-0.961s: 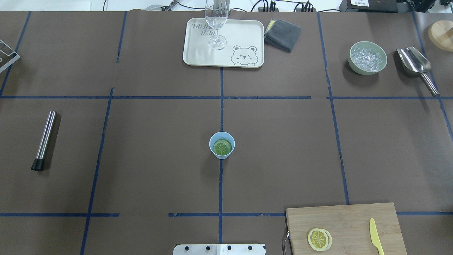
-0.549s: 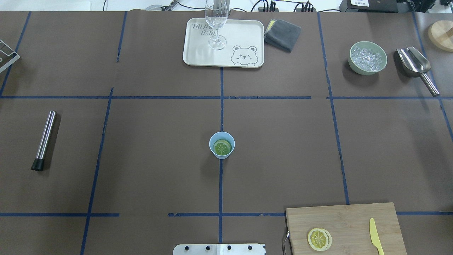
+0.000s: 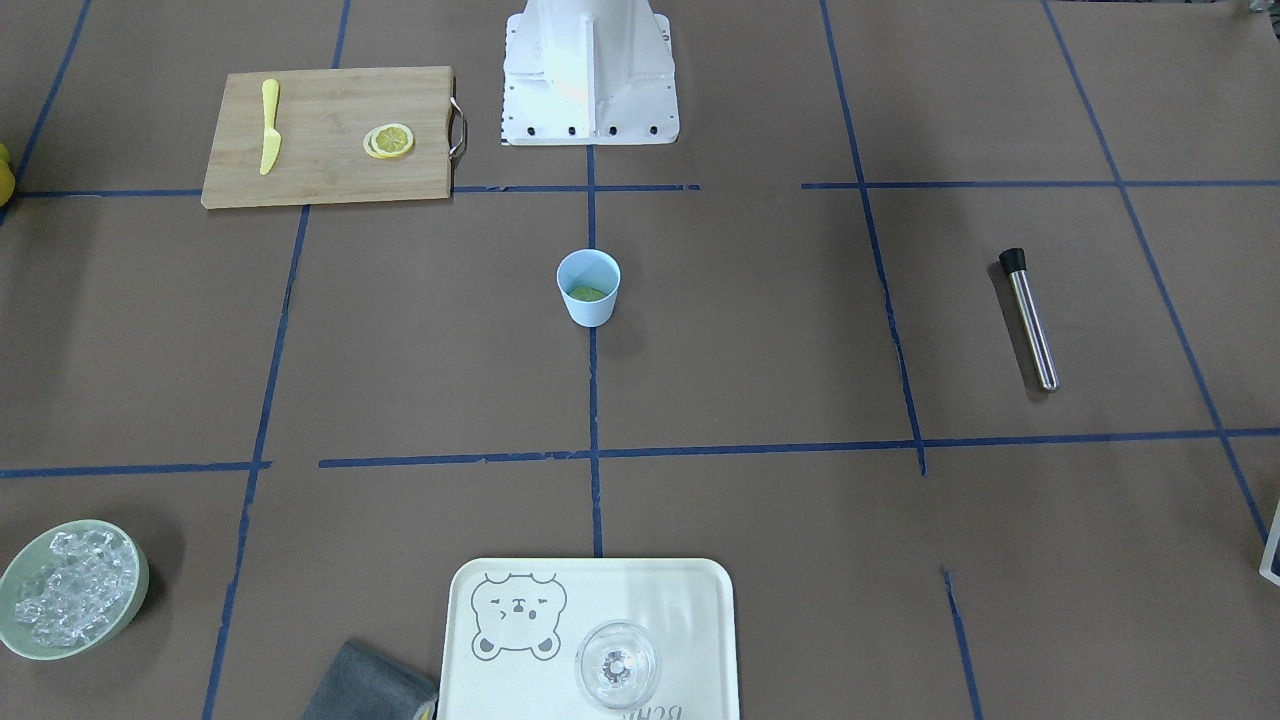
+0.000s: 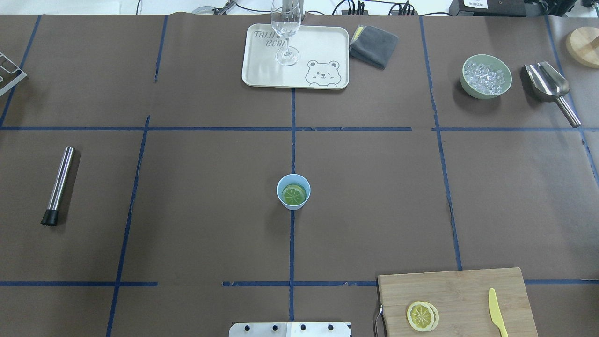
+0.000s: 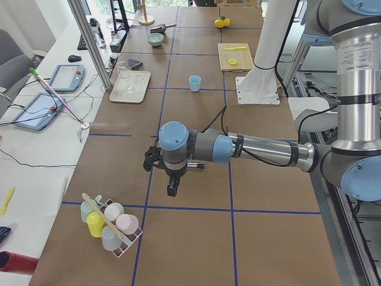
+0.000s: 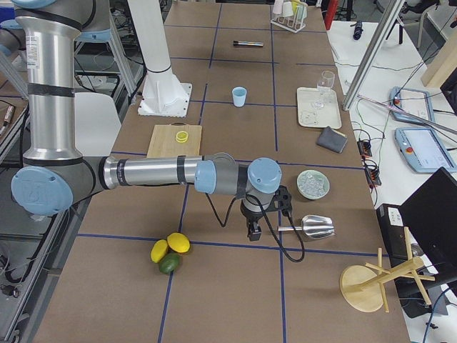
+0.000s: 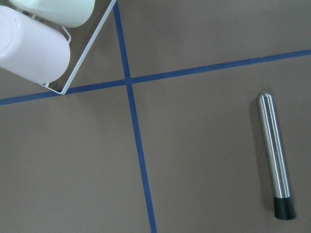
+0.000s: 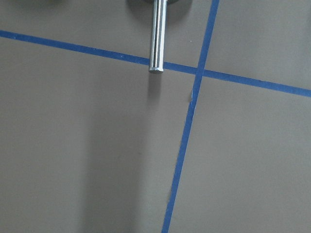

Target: Squeeze lemon into cup

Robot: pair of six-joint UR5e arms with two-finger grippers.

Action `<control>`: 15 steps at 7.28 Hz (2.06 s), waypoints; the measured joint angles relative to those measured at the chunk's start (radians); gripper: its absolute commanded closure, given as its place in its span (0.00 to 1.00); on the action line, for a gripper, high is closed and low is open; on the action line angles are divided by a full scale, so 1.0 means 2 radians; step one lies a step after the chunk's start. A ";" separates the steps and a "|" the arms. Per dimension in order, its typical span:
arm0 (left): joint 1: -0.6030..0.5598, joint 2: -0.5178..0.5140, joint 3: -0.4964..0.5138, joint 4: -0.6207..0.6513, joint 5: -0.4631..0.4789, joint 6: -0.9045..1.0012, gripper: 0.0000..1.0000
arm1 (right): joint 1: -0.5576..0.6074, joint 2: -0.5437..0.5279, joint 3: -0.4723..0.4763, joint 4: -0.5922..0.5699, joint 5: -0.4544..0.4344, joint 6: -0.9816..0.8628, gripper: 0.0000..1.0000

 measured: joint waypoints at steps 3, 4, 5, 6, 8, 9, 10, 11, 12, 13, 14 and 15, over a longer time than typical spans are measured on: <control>0.005 -0.020 0.012 0.050 0.002 0.000 0.00 | 0.000 -0.003 -0.003 -0.004 0.000 0.004 0.00; 0.006 -0.041 0.015 0.098 0.011 0.002 0.00 | 0.000 -0.004 -0.003 -0.004 0.000 0.004 0.00; 0.005 -0.050 0.016 0.126 0.025 0.017 0.00 | 0.000 -0.004 -0.004 -0.004 0.000 0.004 0.00; 0.004 -0.050 0.019 0.133 0.033 0.044 0.00 | 0.000 -0.004 -0.004 -0.004 0.001 0.005 0.00; -0.002 -0.044 0.023 0.107 0.036 0.072 0.00 | 0.000 -0.004 -0.004 -0.004 0.002 0.005 0.00; -0.008 -0.032 0.024 0.071 0.033 0.075 0.00 | 0.000 -0.005 -0.003 -0.004 0.003 0.006 0.00; -0.011 -0.021 0.026 0.037 0.028 0.074 0.00 | 0.000 -0.005 -0.003 -0.003 0.002 0.005 0.00; -0.012 -0.016 0.028 0.018 0.025 0.073 0.00 | 0.000 -0.005 -0.003 -0.002 0.000 0.005 0.00; -0.013 -0.012 0.029 0.012 0.022 0.073 0.00 | 0.000 -0.005 -0.003 -0.001 -0.002 0.005 0.00; -0.014 -0.010 0.029 0.010 0.022 0.073 0.00 | 0.000 -0.005 -0.003 -0.001 -0.003 0.005 0.00; -0.014 -0.009 0.030 0.009 0.022 0.073 0.00 | 0.000 -0.005 -0.002 -0.001 -0.003 0.005 0.00; -0.014 -0.009 0.031 0.008 0.022 0.072 0.00 | 0.000 -0.006 -0.002 -0.001 -0.003 0.005 0.00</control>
